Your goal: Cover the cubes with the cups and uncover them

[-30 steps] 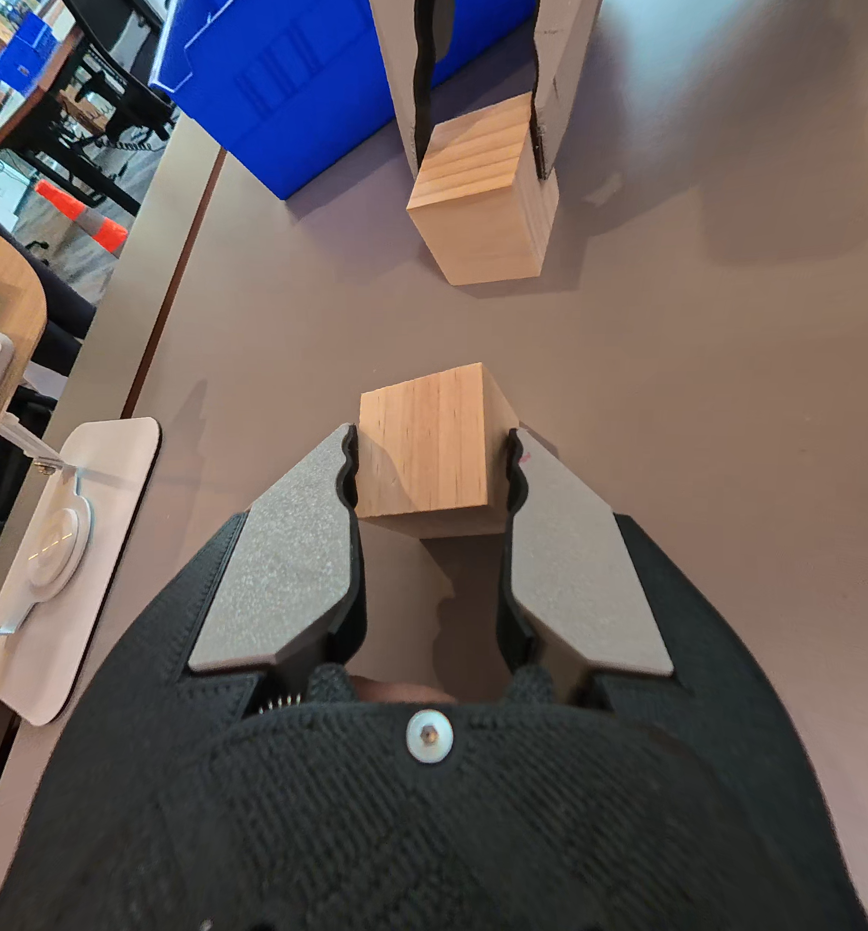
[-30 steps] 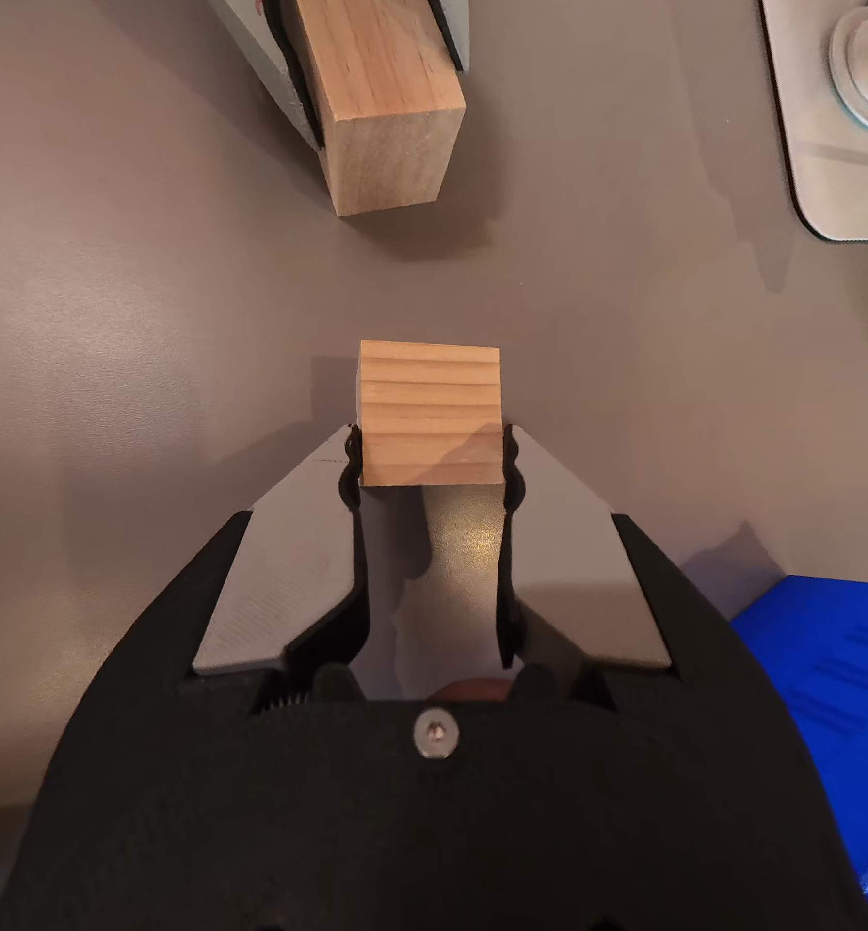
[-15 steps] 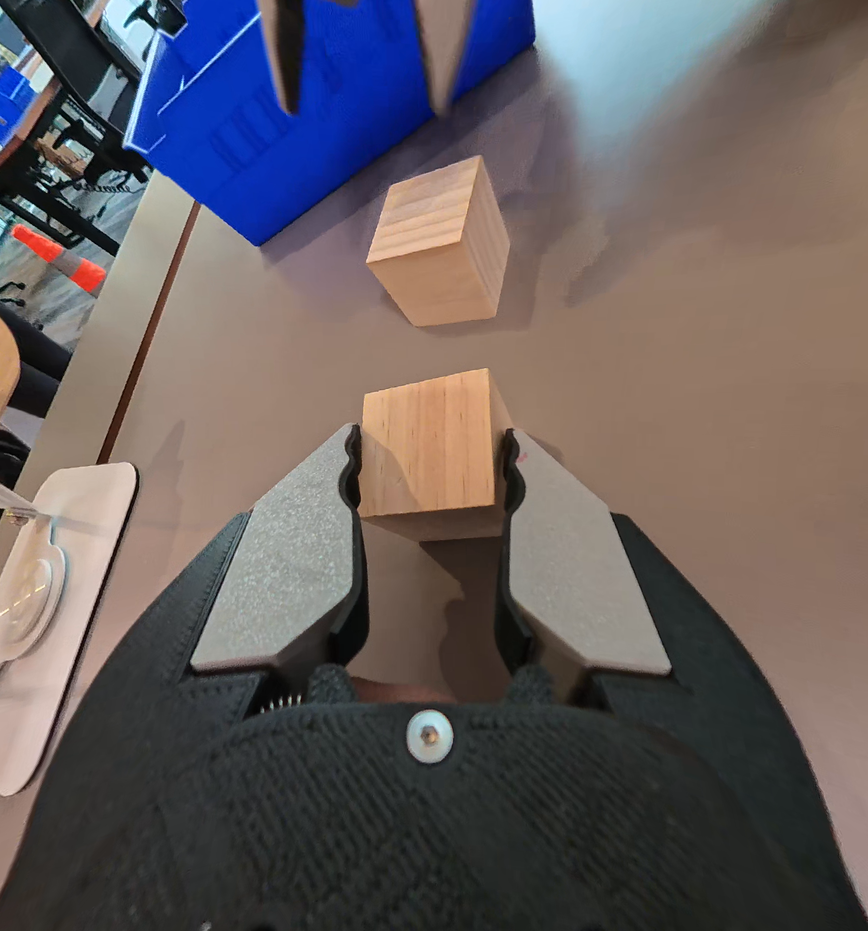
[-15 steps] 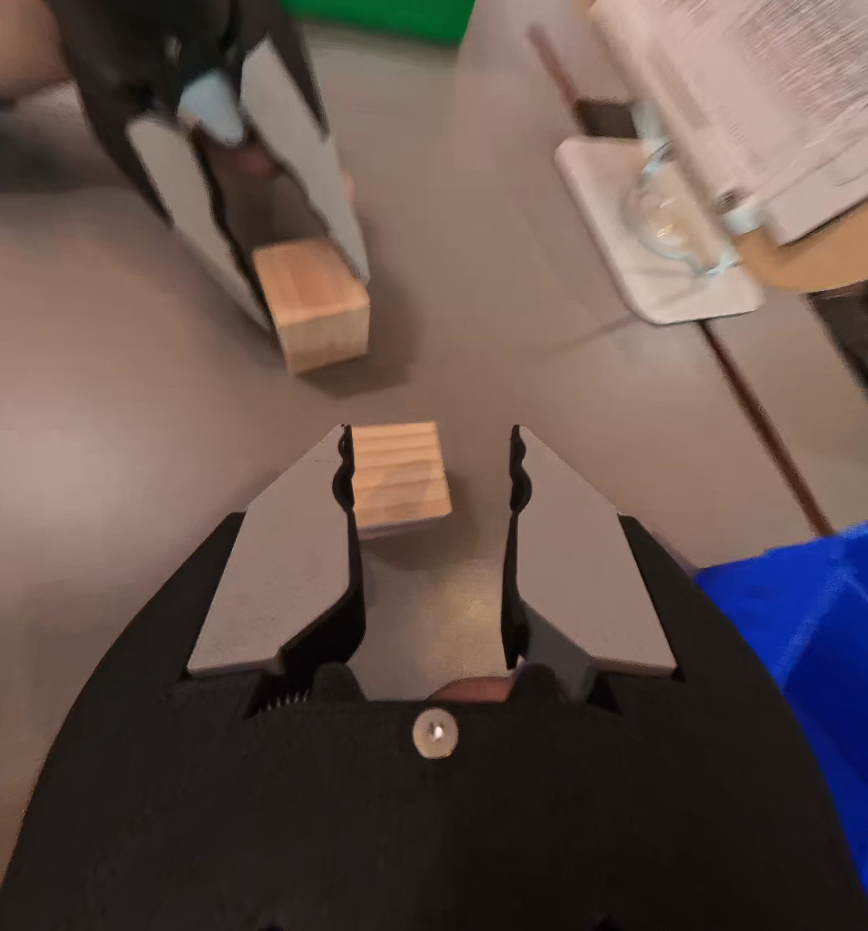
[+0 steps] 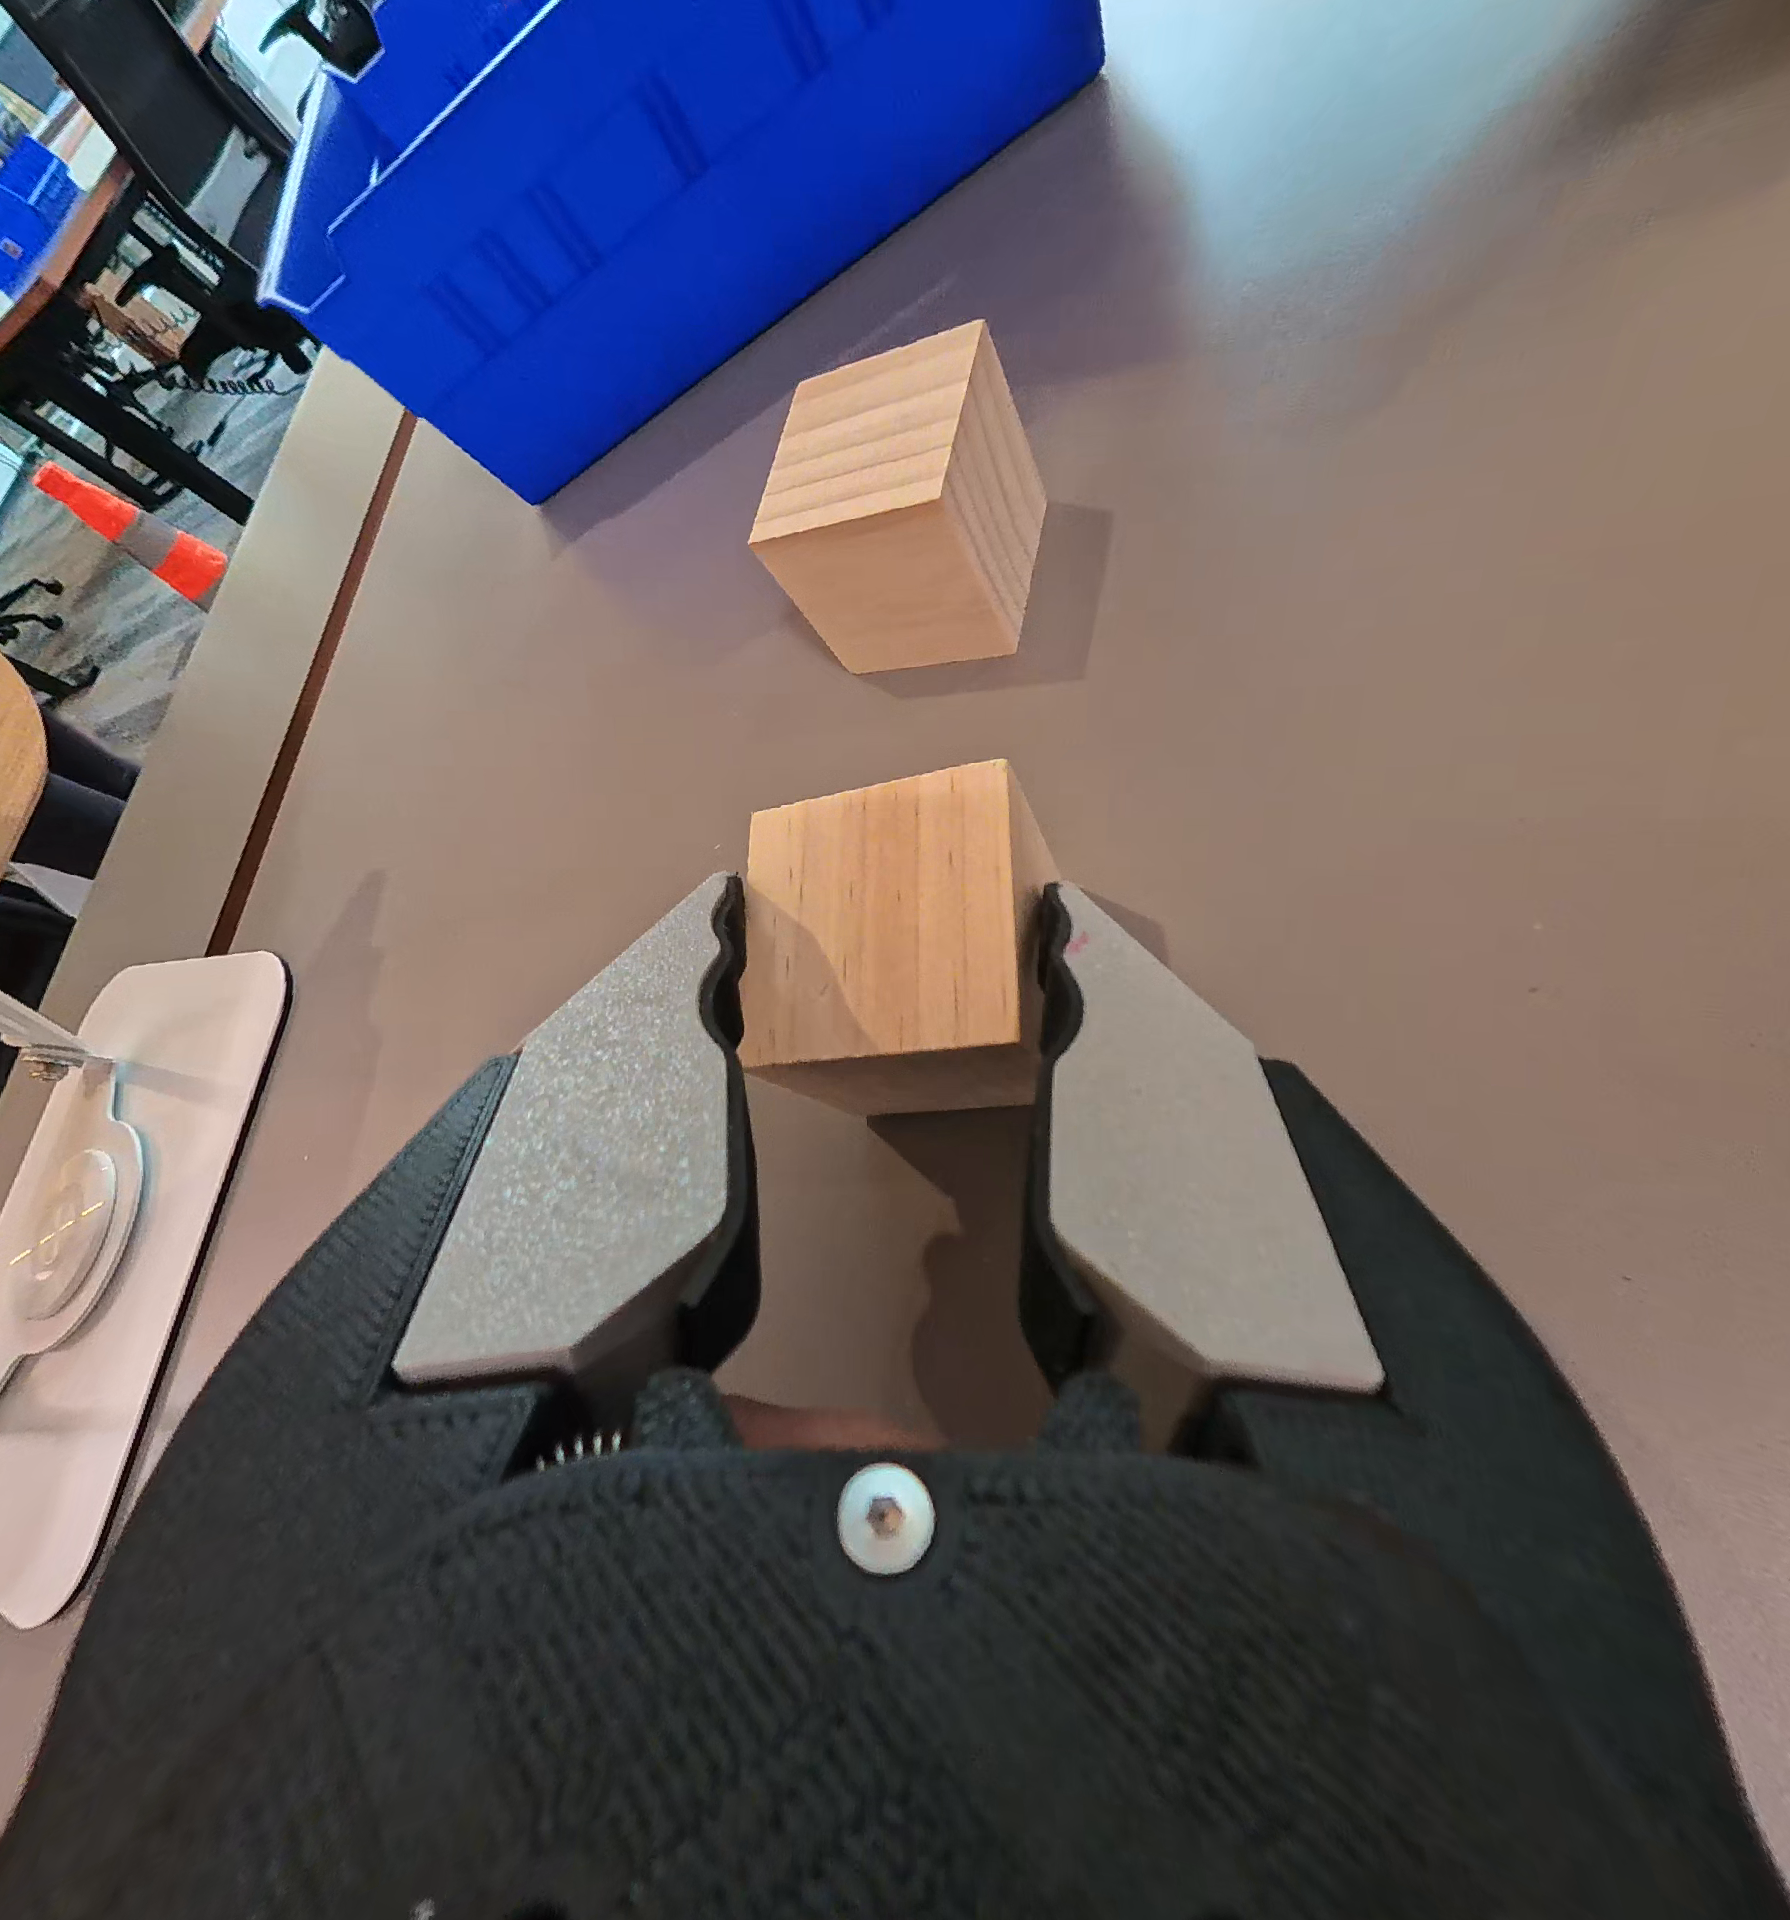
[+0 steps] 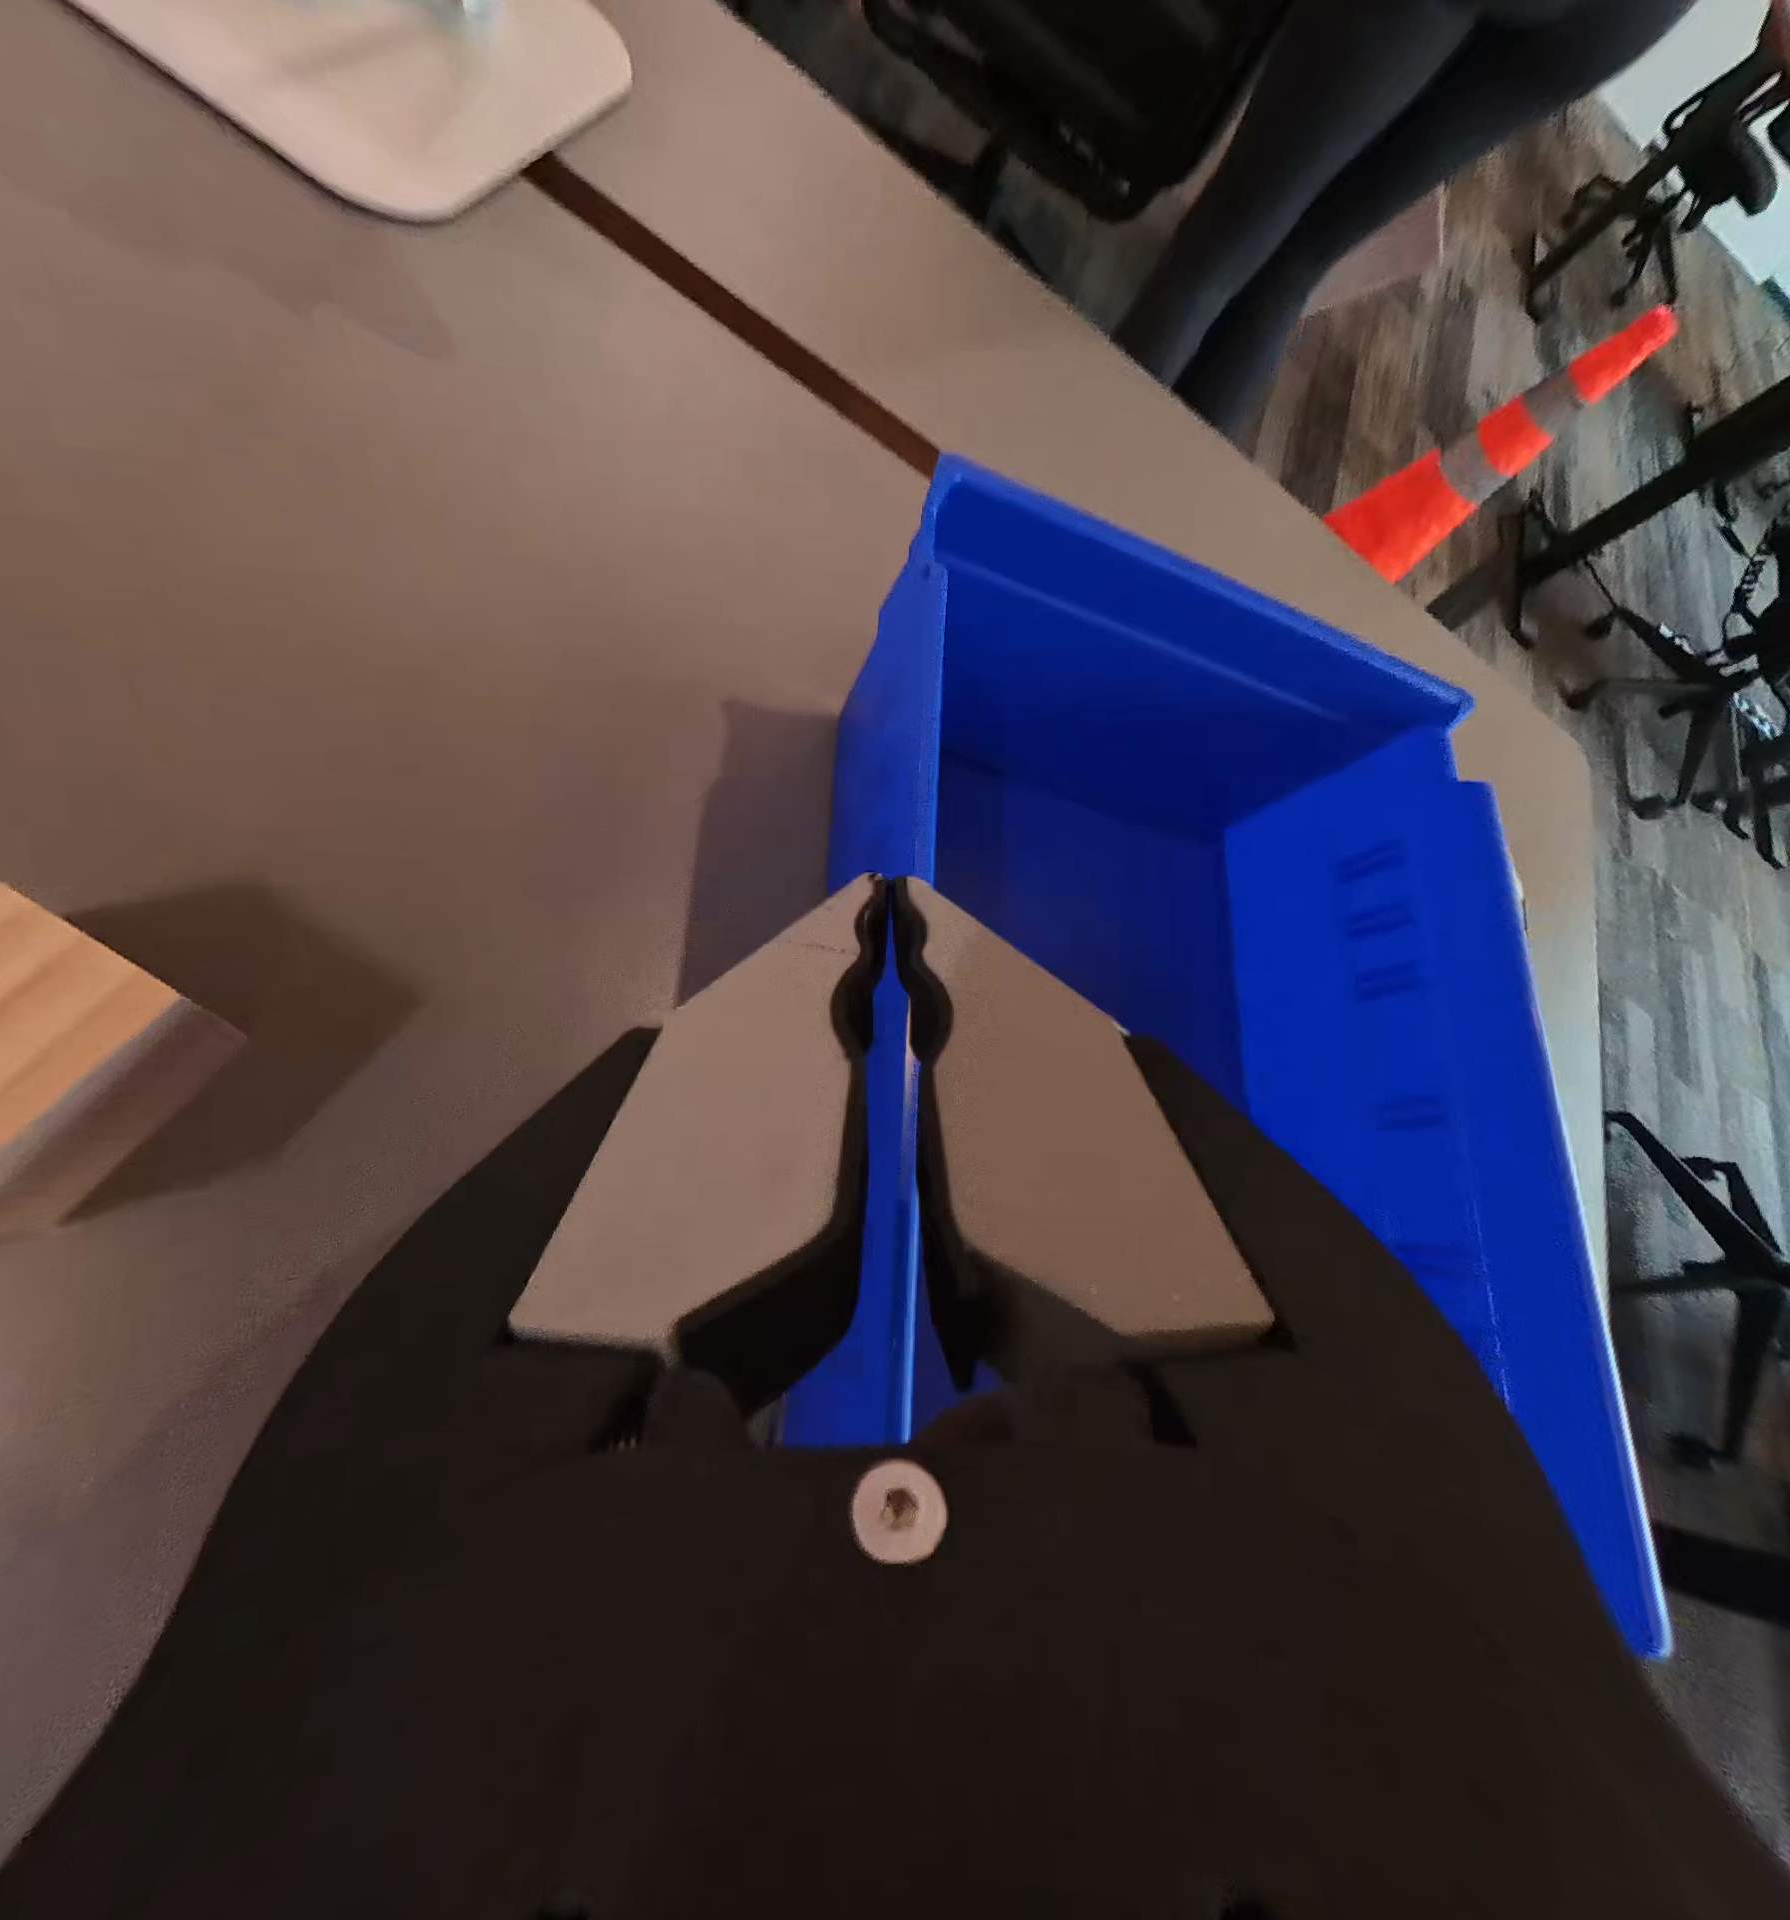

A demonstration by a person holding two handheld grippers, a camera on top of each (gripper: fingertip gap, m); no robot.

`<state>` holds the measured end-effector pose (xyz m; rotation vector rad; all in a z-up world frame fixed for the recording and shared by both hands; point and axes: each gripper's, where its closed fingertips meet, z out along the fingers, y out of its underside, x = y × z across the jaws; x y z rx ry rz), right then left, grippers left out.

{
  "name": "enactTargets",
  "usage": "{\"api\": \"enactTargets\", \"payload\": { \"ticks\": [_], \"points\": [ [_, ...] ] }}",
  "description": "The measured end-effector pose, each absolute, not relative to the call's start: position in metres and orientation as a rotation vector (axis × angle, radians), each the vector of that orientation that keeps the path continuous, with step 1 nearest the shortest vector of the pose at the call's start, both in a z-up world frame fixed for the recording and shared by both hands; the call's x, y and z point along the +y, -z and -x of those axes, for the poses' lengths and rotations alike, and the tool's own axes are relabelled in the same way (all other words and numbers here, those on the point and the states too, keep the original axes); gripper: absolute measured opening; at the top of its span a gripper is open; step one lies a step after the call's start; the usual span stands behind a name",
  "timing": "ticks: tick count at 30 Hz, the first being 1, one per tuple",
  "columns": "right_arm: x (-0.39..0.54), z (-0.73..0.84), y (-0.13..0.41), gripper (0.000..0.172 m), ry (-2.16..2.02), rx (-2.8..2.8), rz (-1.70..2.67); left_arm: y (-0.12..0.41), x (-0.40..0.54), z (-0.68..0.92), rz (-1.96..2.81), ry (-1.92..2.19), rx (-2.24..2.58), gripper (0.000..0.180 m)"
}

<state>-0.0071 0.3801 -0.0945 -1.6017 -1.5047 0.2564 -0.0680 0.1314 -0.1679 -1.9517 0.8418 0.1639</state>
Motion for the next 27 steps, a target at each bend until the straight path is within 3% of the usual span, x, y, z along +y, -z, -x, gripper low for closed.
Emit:
{"api": "enactTargets", "payload": {
  "ticks": [5, 6, 8, 9, 13, 17, 20, 21, 22, 27],
  "points": [
    [0.383, -0.004, 0.107, 0.002, -0.208, -1.58, 1.624, 0.168, 0.132, 0.068, 1.952, -0.158, 0.837, 0.056],
    [0.38, -0.005, 0.106, 0.009, -0.236, -1.593, 1.621, 0.168, 0.132, 0.068, 1.952, -0.158, 0.837, 0.056],
    [0.382, -0.011, 0.099, 0.058, -0.282, -1.558, 1.639, 0.168, 0.131, 0.068, 1.953, -0.163, 0.841, 0.056],
    [0.384, -0.015, 0.095, 0.061, -0.311, -1.538, 1.655, 0.168, 0.132, 0.067, 1.954, -0.165, 0.843, 0.056],
    [0.389, -0.022, 0.088, 0.032, -0.403, -1.521, 1.671, 0.168, 0.133, 0.064, 1.945, -0.159, 0.847, 0.056],
    [0.406, -0.027, 0.125, 0.04, -0.175, -1.616, 1.762, 0.168, 0.133, 0.063, 1.946, -0.176, 0.854, 0.056],
    [0.406, -0.029, 0.145, 0.028, -0.111, -1.705, 1.844, 0.168, 0.133, 0.063, 1.947, -0.186, 0.856, 0.056],
    [0.398, -0.028, 0.148, 0.007, -0.167, -1.751, 1.858, 0.168, 0.133, 0.063, 1.945, -0.188, 0.857, 0.056],
    [0.394, -0.029, 0.149, 0.003, -0.219, -1.77, 1.882, 0.168, 0.133, 0.063, 1.944, -0.188, 0.856, 0.056],
    [0.403, -0.038, 0.148, 0.002, -0.404, -1.632, 2.1, 0.168, 0.133, 0.063, 1.945, -0.192, 0.857, 0.056]
  ]
}}
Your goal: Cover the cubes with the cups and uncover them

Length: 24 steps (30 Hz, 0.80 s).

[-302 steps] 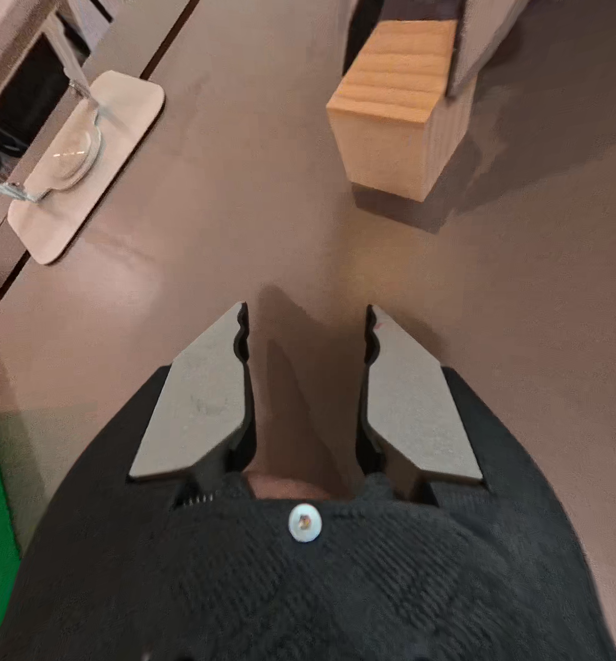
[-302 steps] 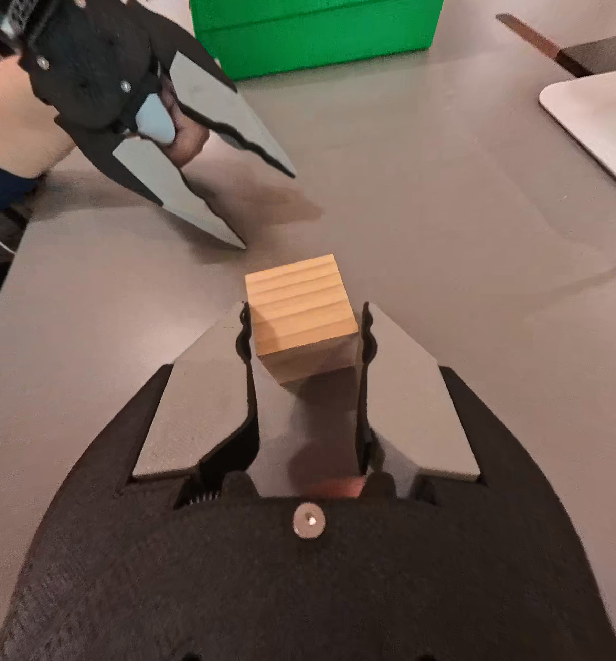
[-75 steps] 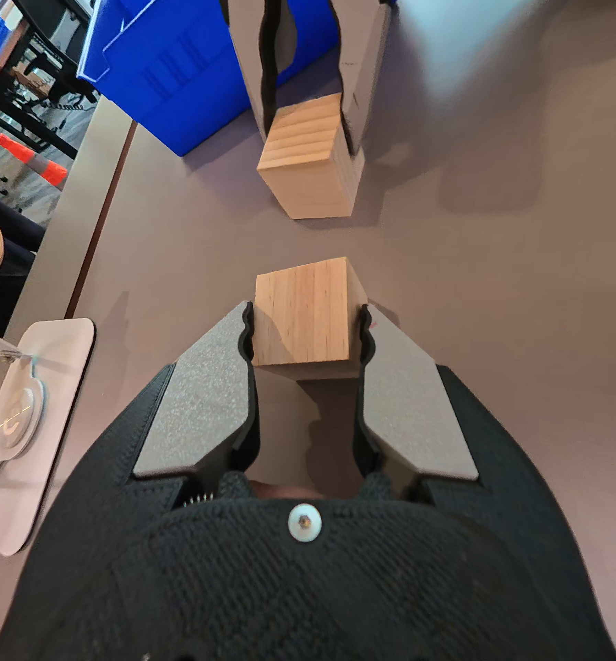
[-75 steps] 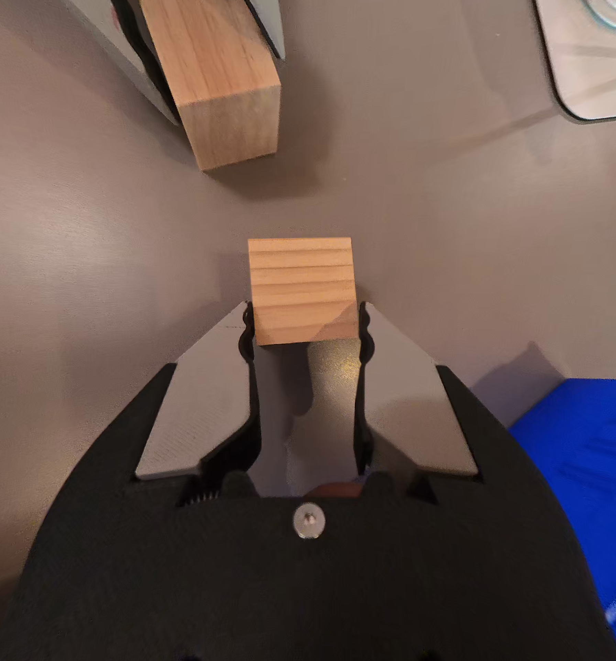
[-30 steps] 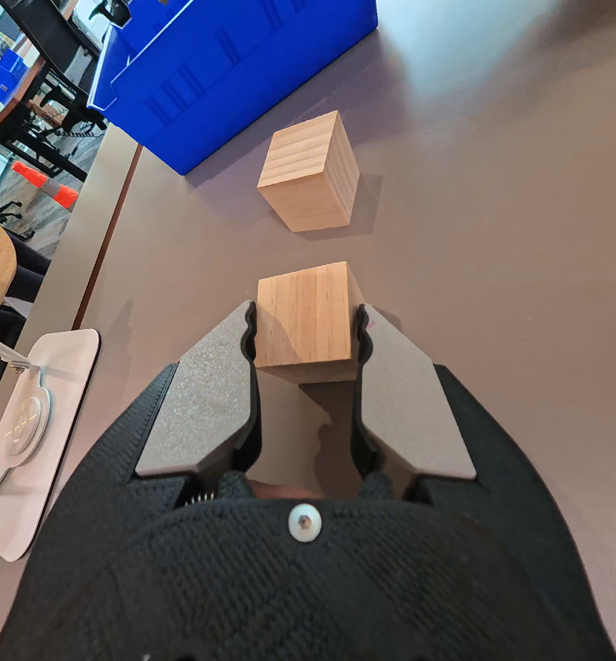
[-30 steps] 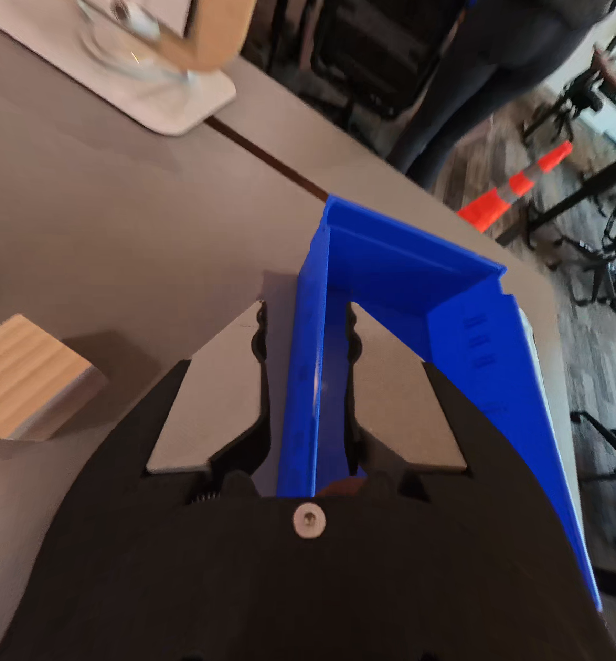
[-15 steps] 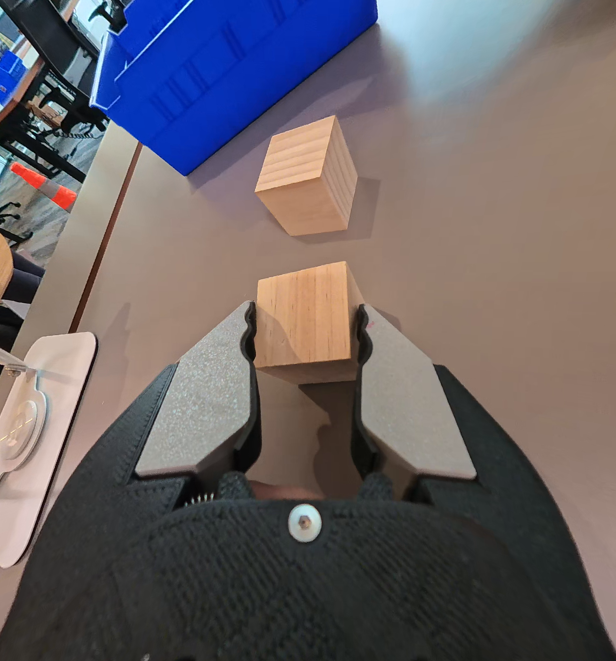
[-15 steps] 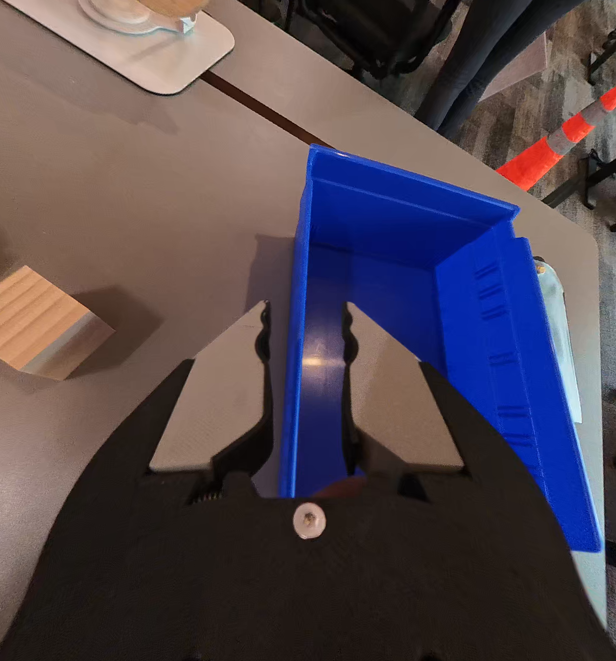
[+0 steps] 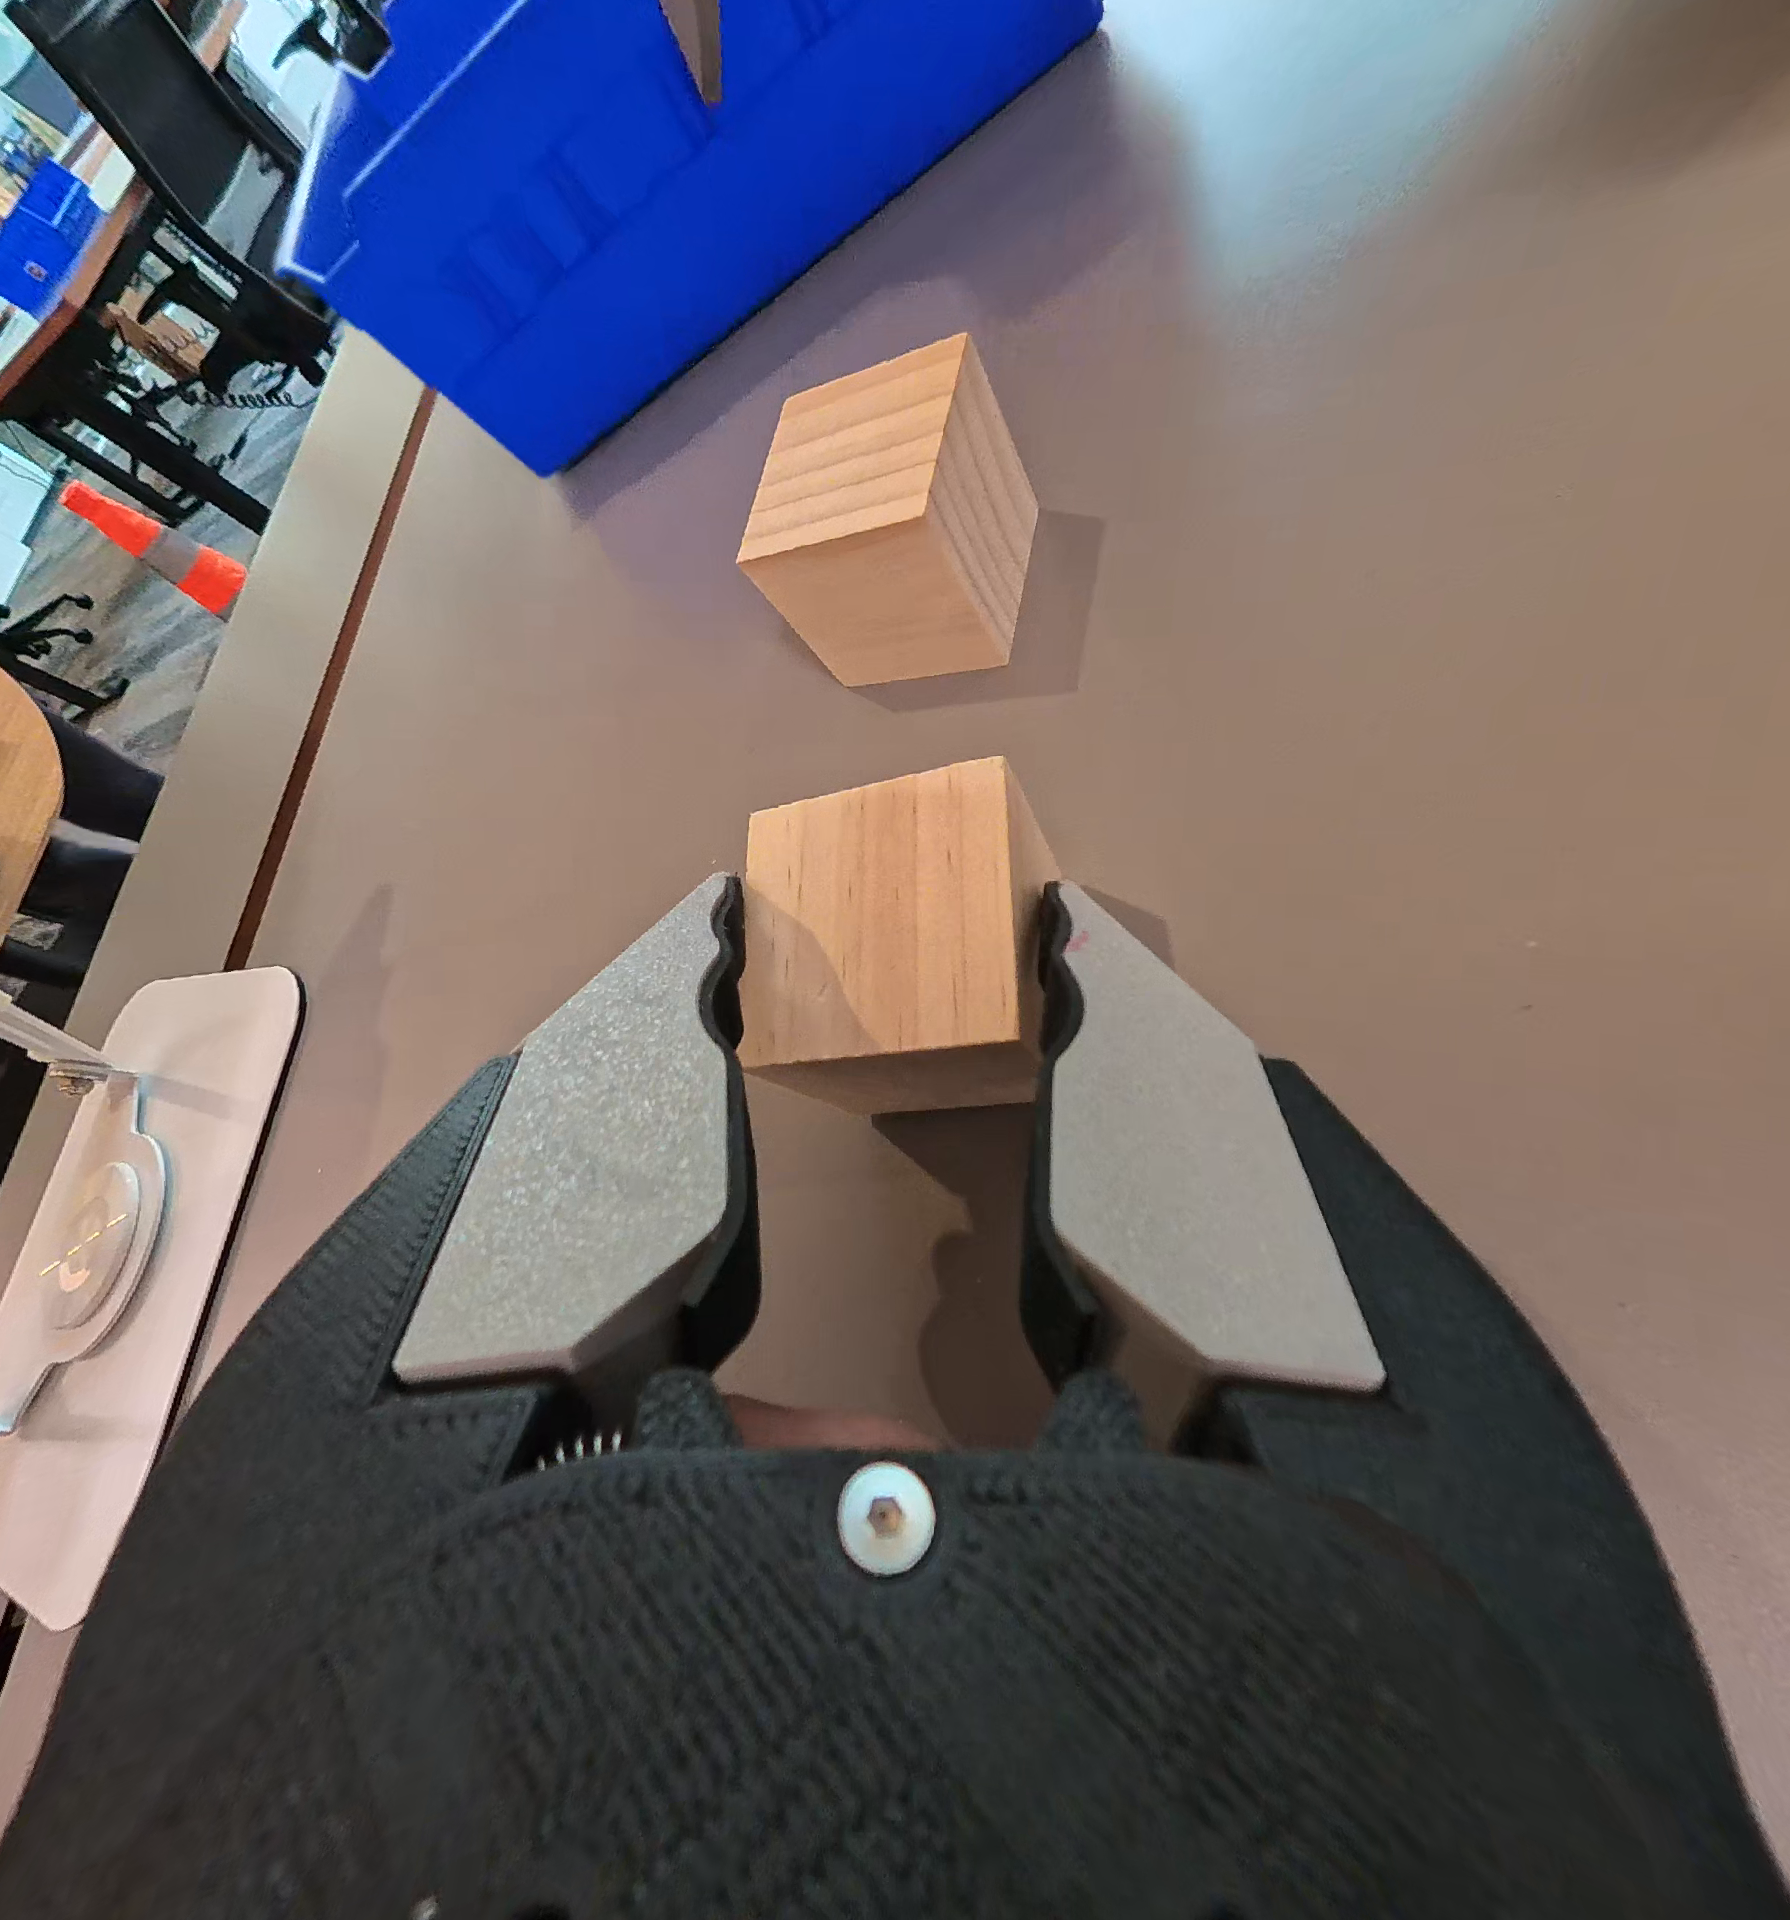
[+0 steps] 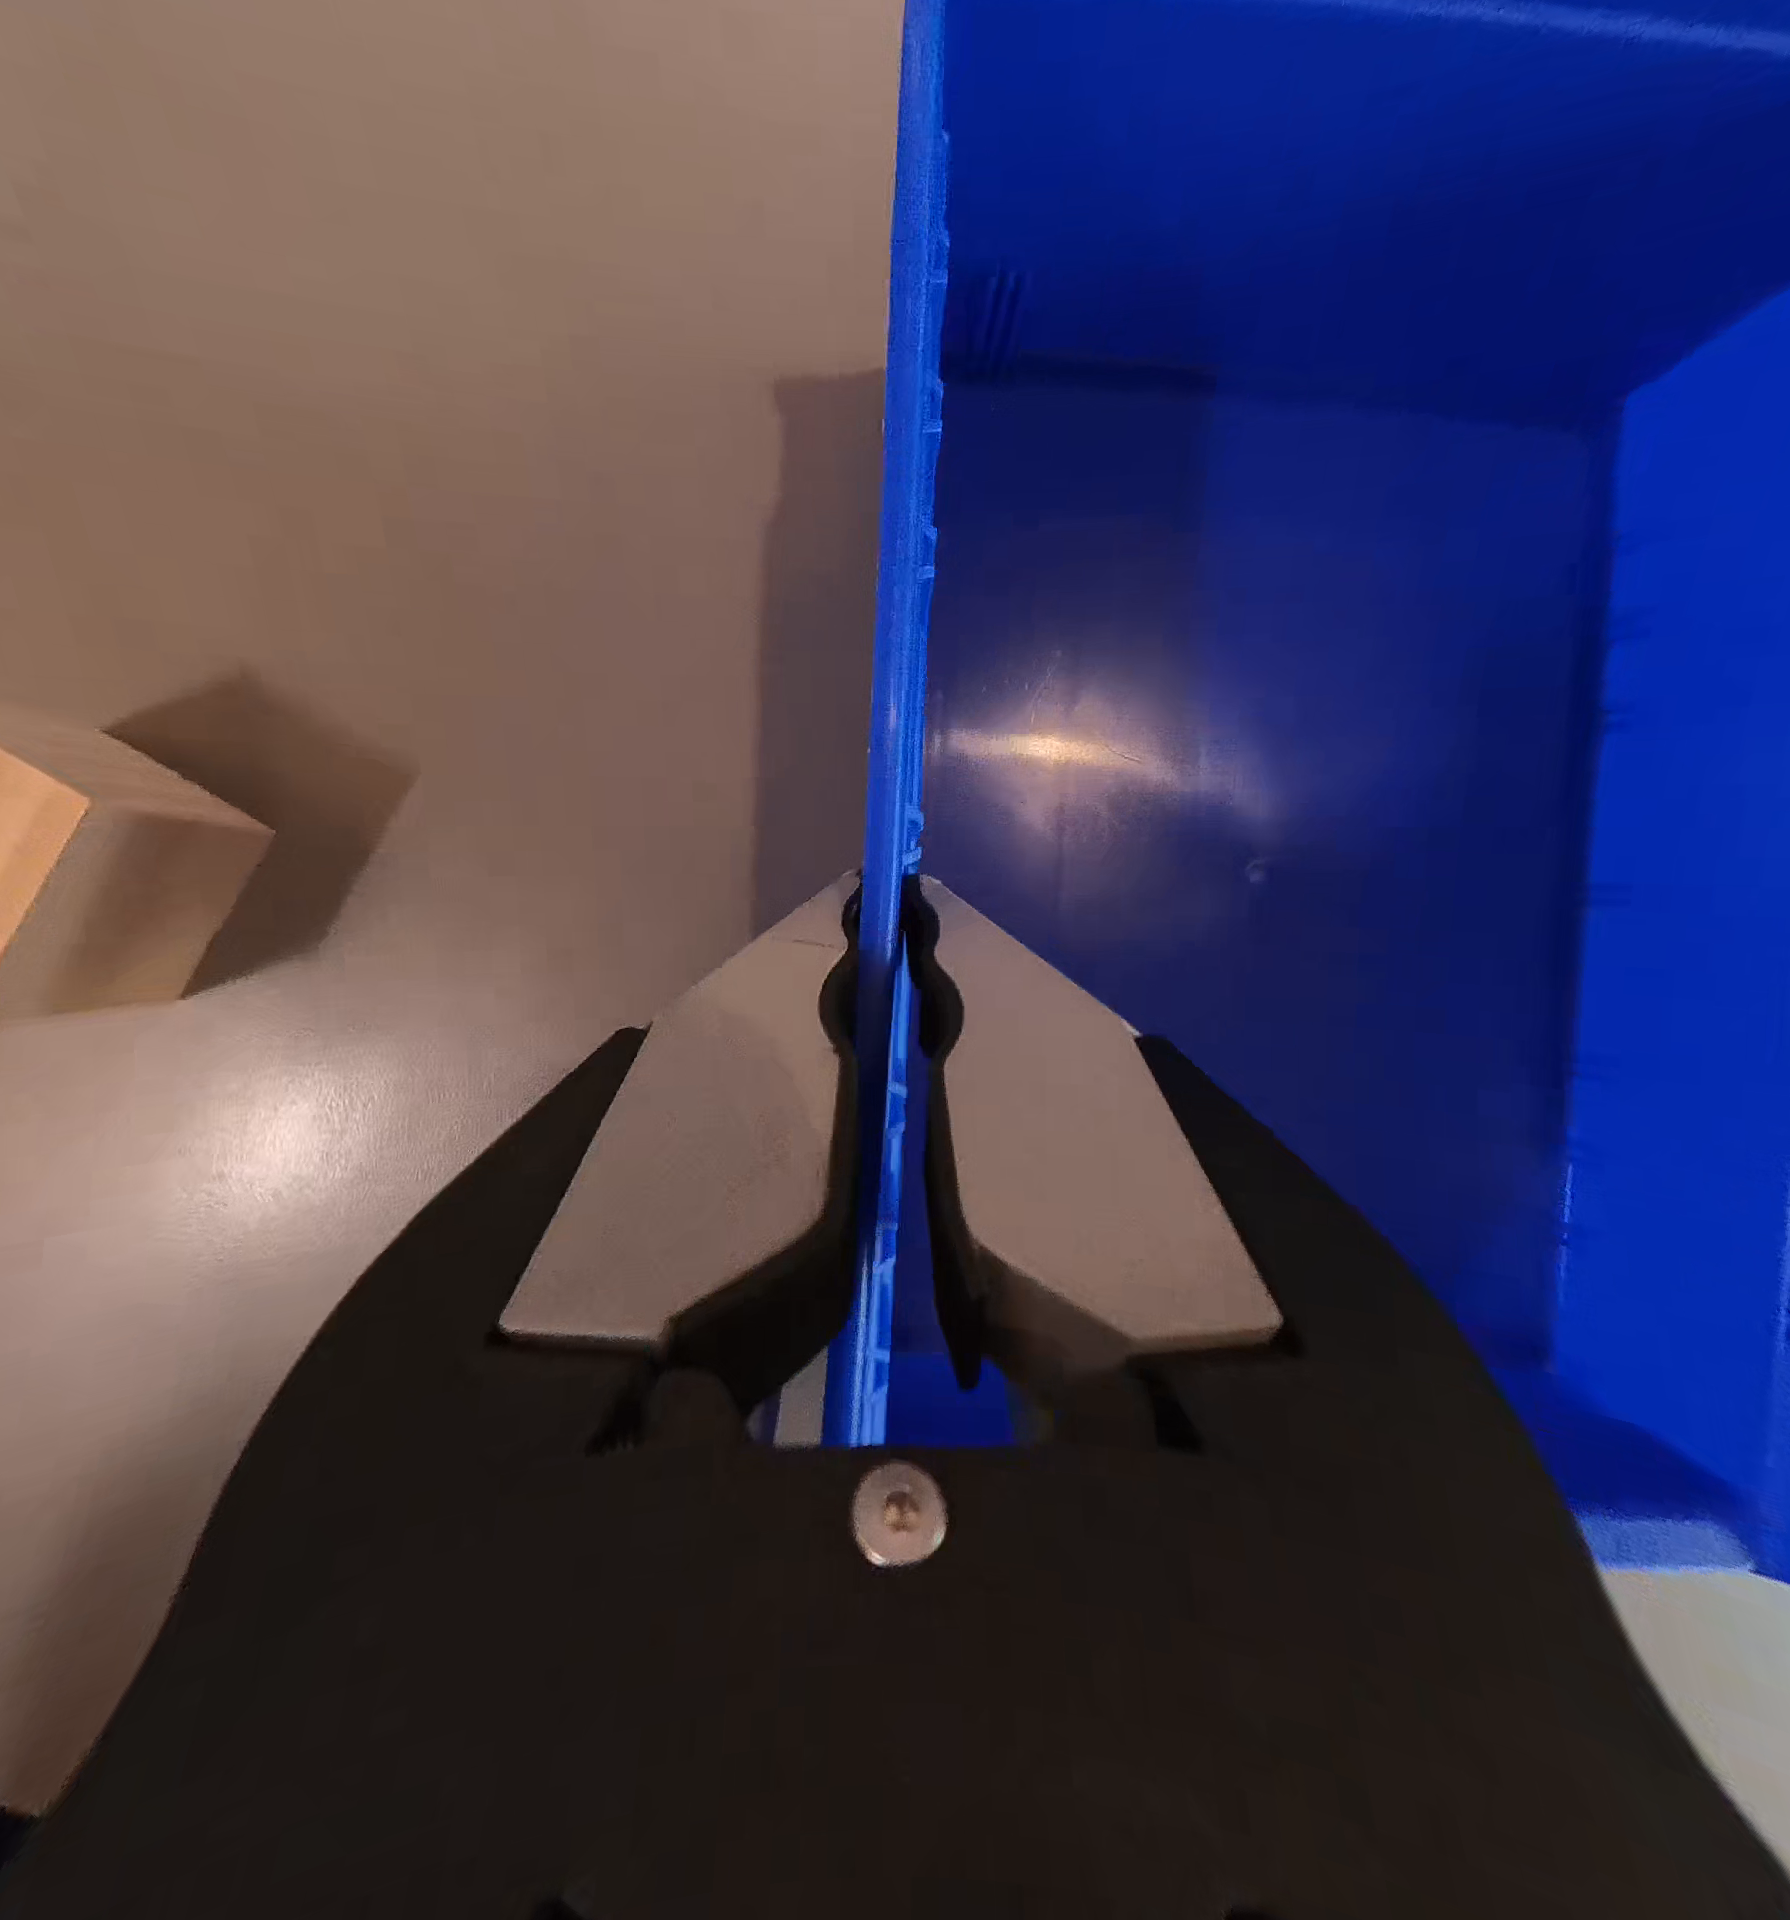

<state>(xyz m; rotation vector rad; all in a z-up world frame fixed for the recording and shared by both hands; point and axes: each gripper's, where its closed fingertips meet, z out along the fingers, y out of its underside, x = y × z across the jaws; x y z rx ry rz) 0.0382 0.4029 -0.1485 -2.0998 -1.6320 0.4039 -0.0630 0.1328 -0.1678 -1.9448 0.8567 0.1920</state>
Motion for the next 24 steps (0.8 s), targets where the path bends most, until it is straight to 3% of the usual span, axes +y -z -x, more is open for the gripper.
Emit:
{"api": "enactTargets", "payload": {
  "ticks": [7, 9, 12, 15, 19, 24],
  "points": [
    [0.441, -0.054, 0.145, 0.004, -0.186, -1.463, 2.122, 0.168, 0.133, 0.063, 1.943, -0.202, 0.866, 0.056],
    [0.443, -0.048, 0.123, 0.017, -0.151, -1.432, 1.996, 0.167, 0.132, 0.063, 1.943, -0.204, 0.869, 0.056],
    [0.398, -0.019, 0.075, 0.04, -0.405, -1.505, 1.684, 0.166, 0.128, 0.066, 1.951, -0.209, 0.87, 0.056],
    [0.292, 0.006, 0.058, 0.044, -0.867, -1.811, 1.305, 0.148, 0.124, 0.069, 1.906, -0.19, 0.814, 0.051],
    [0.215, 0.013, 0.11, 0.076, -0.919, -2.215, 1.189, 0.146, 0.116, 0.078, 1.95, -0.193, 0.775, 0.056],
    [0.203, 0.026, 0.163, 0.067, -0.689, -2.368, 1.164, 0.176, 0.116, 0.085, 2.106, -0.149, 0.747, 0.065]
  ]
}}
